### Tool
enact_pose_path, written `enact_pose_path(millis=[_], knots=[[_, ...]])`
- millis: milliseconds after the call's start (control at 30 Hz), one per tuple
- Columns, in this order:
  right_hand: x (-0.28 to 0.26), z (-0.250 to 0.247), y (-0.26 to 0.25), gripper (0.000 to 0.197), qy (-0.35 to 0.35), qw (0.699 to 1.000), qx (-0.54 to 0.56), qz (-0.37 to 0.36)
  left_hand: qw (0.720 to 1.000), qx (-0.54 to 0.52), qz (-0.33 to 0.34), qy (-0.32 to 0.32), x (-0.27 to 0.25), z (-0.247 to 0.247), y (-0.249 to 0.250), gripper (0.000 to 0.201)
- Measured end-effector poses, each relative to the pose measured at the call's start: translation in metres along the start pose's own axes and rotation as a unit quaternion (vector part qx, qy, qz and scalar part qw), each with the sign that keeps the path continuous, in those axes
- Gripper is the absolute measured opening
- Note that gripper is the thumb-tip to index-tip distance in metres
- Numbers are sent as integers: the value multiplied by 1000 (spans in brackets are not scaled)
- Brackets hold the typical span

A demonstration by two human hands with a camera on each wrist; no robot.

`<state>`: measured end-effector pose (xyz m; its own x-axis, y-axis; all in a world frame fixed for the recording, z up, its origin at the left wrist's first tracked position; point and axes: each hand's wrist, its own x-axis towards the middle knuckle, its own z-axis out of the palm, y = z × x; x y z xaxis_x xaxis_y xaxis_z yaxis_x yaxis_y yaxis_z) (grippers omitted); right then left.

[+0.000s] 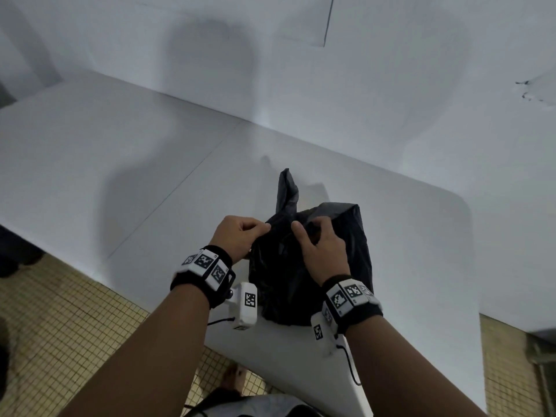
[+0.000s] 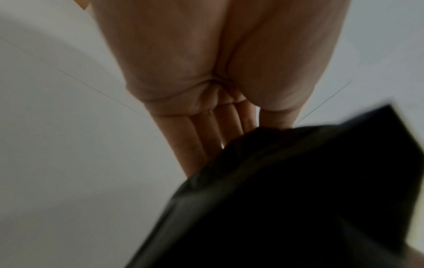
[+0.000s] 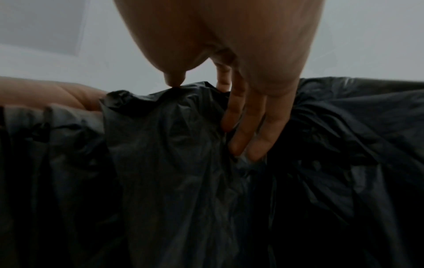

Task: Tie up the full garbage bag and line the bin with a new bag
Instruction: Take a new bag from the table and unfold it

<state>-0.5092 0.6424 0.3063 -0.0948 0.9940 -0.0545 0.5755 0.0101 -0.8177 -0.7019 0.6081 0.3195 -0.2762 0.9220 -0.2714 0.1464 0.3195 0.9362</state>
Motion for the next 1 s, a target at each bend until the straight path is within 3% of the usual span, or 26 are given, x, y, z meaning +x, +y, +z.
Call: enact_pose_path(millis=[100, 233, 300, 367, 400, 467, 533, 567, 667, 833, 1000], knots=[[3, -14, 3, 59, 17, 998, -17, 56, 999, 28, 24, 24, 0, -9, -5, 13], [11, -41, 12, 46, -38, 984, -129, 114, 995, 73, 45, 59, -1, -28, -15, 12], [11, -47, 11, 47, -62, 959, -216, 175, 991, 93, 49, 78, -2, -36, -20, 12], [6, -43, 4, 54, -67, 914, -332, 224, 989, 102, 41, 99, -2, -43, -27, 13], [1, -37, -1, 59, -67, 894, -387, 216, 988, 103, 36, 109, -2, -46, -30, 14], [-7, -20, -5, 68, -58, 878, -457, 131, 986, 112, 28, 123, -3, -51, -35, 16], [-13, 2, -6, 68, -90, 889, -445, 55, 983, 124, 21, 132, -3, -55, -40, 16], [-15, 15, -4, 66, -120, 906, -402, 53, 982, 130, 15, 135, -3, -58, -42, 17], [-19, 56, 3, 67, -199, 938, -243, 146, 979, 147, 0, 144, -5, -66, -51, 19], [-27, 109, 14, 81, -193, 921, -225, 253, 967, 195, -54, 158, -9, -82, -76, 21], [-24, 128, 28, 91, -220, 907, -257, 253, 954, 227, -130, 146, -10, -95, -107, 20]])
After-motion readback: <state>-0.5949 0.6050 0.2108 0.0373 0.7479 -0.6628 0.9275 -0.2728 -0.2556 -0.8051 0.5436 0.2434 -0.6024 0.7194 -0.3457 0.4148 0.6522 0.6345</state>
